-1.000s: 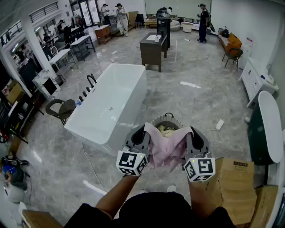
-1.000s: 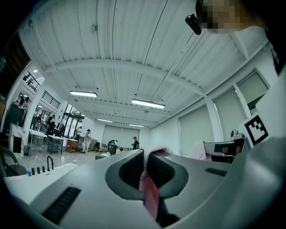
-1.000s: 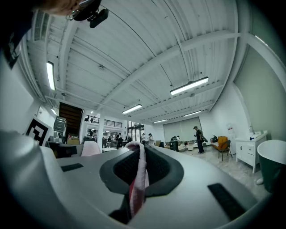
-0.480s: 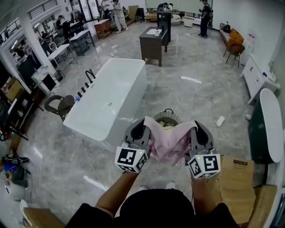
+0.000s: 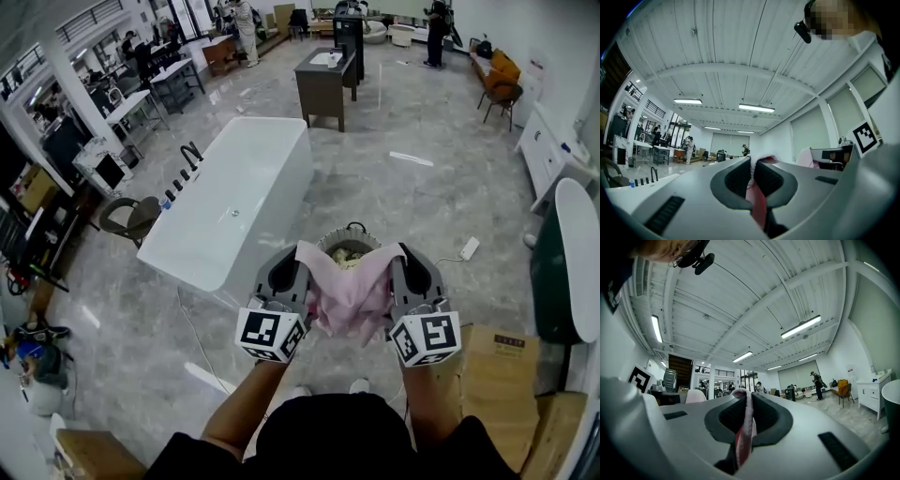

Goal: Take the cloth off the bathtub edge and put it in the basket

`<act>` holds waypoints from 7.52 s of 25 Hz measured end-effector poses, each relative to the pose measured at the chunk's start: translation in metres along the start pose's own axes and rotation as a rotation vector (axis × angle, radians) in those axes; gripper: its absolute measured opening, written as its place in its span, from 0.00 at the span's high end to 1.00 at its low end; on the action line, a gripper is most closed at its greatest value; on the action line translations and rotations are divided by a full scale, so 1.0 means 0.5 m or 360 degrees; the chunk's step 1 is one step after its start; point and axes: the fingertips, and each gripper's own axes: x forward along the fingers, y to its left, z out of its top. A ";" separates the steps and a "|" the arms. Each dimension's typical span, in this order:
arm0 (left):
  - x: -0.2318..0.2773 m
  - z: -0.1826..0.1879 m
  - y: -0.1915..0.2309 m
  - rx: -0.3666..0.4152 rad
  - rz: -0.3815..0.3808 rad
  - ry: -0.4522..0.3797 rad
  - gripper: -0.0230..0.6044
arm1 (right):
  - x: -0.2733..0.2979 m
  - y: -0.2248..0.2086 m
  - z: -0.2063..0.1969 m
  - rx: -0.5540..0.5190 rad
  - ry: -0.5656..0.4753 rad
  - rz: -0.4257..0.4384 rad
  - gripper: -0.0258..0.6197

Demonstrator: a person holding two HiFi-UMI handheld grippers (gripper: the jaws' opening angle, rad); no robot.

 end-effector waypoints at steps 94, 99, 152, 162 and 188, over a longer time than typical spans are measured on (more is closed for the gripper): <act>0.760 -0.037 0.395 -0.0333 -0.0418 -0.0112 0.93 | 0.781 -0.269 -0.059 -0.0126 0.0060 -0.0113 0.90; 0.777 -0.069 0.389 -0.0324 -0.0408 -0.0061 0.93 | 0.790 -0.282 -0.091 -0.0133 0.0124 -0.0096 0.90; 0.892 -0.859 0.363 -0.0610 0.0015 0.1059 0.93 | 0.837 -0.523 -0.797 0.0068 0.1149 0.0245 0.90; 0.870 -1.019 0.376 -0.0753 -0.0105 0.1286 0.93 | 0.856 -0.511 -0.972 0.0147 0.1308 0.0208 0.90; 0.865 -1.560 0.418 -0.0756 -0.0314 0.1760 0.93 | 0.825 -0.599 -1.480 0.0288 0.1878 -0.0090 0.90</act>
